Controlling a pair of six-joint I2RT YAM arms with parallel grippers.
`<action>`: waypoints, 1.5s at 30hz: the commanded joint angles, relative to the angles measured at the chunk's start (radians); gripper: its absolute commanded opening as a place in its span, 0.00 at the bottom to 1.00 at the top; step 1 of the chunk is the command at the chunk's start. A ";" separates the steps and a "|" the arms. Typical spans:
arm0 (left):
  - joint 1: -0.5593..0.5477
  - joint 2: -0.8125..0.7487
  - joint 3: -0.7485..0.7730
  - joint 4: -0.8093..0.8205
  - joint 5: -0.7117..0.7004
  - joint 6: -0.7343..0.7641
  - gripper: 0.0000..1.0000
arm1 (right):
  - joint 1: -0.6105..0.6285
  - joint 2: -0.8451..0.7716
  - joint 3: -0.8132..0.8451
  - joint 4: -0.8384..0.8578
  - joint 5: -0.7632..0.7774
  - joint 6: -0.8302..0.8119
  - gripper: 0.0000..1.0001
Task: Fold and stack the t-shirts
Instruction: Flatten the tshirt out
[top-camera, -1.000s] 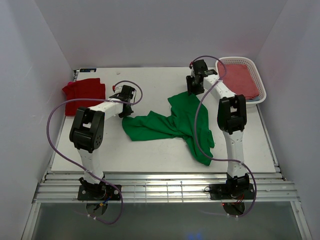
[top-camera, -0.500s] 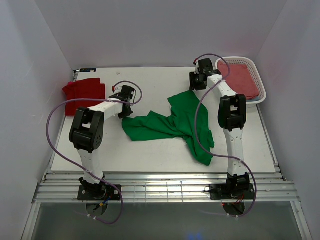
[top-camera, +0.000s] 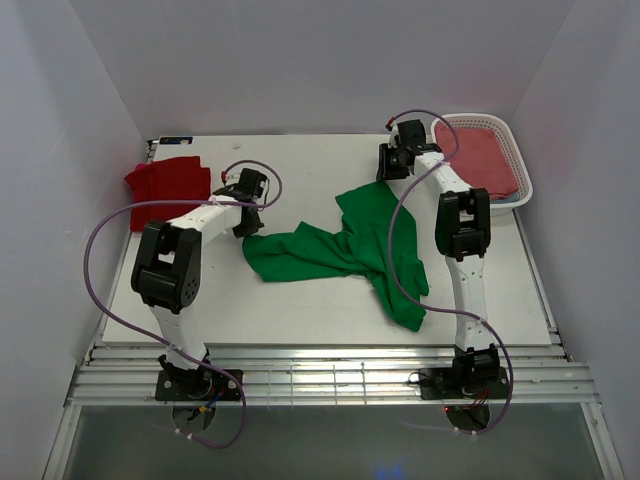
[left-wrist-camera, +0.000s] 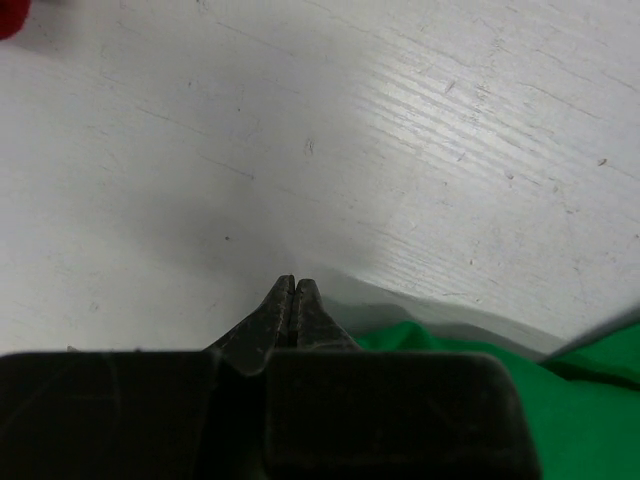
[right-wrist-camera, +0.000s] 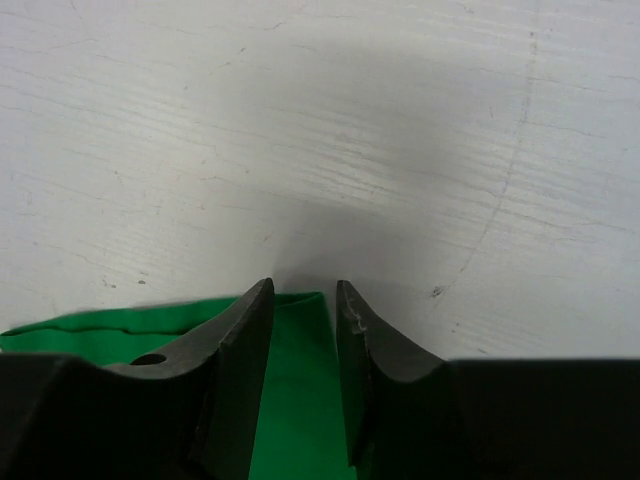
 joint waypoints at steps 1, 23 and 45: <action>0.001 -0.080 -0.006 -0.019 -0.012 0.000 0.00 | -0.001 0.001 -0.056 -0.012 -0.037 0.014 0.37; 0.004 -0.108 0.031 -0.020 -0.059 0.017 0.00 | 0.015 -0.102 -0.184 -0.033 0.032 -0.009 0.08; 0.102 -0.511 0.383 -0.004 0.008 0.207 0.00 | -0.044 -0.925 0.025 -0.142 0.184 0.014 0.08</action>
